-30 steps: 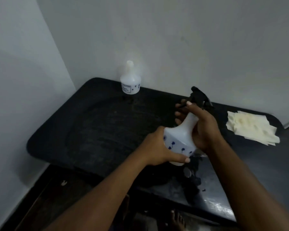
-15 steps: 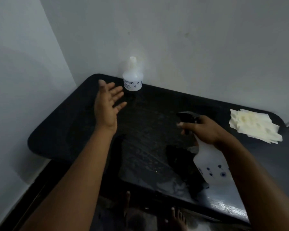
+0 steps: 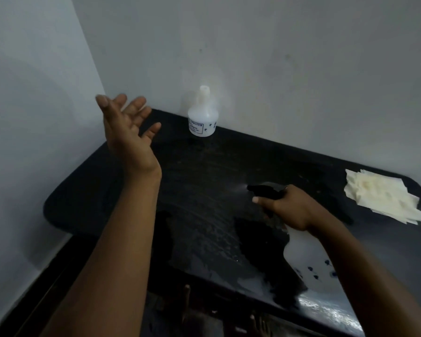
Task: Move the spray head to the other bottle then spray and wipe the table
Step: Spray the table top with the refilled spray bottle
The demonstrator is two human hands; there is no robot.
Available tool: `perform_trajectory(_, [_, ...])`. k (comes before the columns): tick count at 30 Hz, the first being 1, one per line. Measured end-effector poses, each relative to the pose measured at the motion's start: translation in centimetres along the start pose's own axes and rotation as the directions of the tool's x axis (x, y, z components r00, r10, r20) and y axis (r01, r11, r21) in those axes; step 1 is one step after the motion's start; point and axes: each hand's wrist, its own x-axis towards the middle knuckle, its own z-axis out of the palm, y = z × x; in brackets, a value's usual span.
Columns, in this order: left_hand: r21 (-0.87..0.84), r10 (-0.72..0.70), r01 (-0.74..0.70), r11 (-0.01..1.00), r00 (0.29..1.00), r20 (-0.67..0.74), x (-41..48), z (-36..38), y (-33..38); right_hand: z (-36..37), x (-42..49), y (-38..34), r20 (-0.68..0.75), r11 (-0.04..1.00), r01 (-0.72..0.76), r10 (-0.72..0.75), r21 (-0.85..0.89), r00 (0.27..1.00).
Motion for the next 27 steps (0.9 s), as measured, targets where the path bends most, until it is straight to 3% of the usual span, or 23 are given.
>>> perform_trajectory(6, [-0.045, 0.037, -0.039, 0.998, 0.998, -0.059, 0.9, -0.1, 1.7, 2.2, 1.8, -2.1, 0.036, 0.997, -0.067, 0.069, -0.029, 0.997])
perform_trajectory(11, [-0.038, 0.065, -0.069, 0.997, 0.994, -0.092, 2.0, -0.8, 2.5, 1.9, 4.9, -5.6, 0.014, 0.991, -0.016, 0.018, -0.132, 1.000])
perform_trajectory(15, [-0.090, 0.060, -0.075, 0.993, 0.986, -0.159, 3.2, -1.7, 3.1, 1.3, 7.2, -8.6, 0.086, 0.954, 0.037, -0.012, -0.297, 0.996])
perform_trajectory(18, [-0.130, 0.053, -0.075, 0.989, 0.985, -0.166, 3.5, -2.1, 3.6, 0.8, 7.8, -10.3, 0.089, 0.962, 0.024, 0.000, -0.271, 0.996])
perform_trajectory(22, [-0.132, 0.068, -0.094, 0.987, 0.980, -0.189, 3.8, -2.3, 4.2, 2.0, 7.1, -12.2, 0.238, 0.945, 0.086, -0.009, -0.316, 0.971])
perform_trajectory(27, [-0.160, 0.034, -0.068, 0.985, 0.978, -0.207, 4.3, -3.1, 4.6, 3.6, 5.1, -10.8, 0.354, 0.899, 0.049, 0.120, -0.435, 0.927])
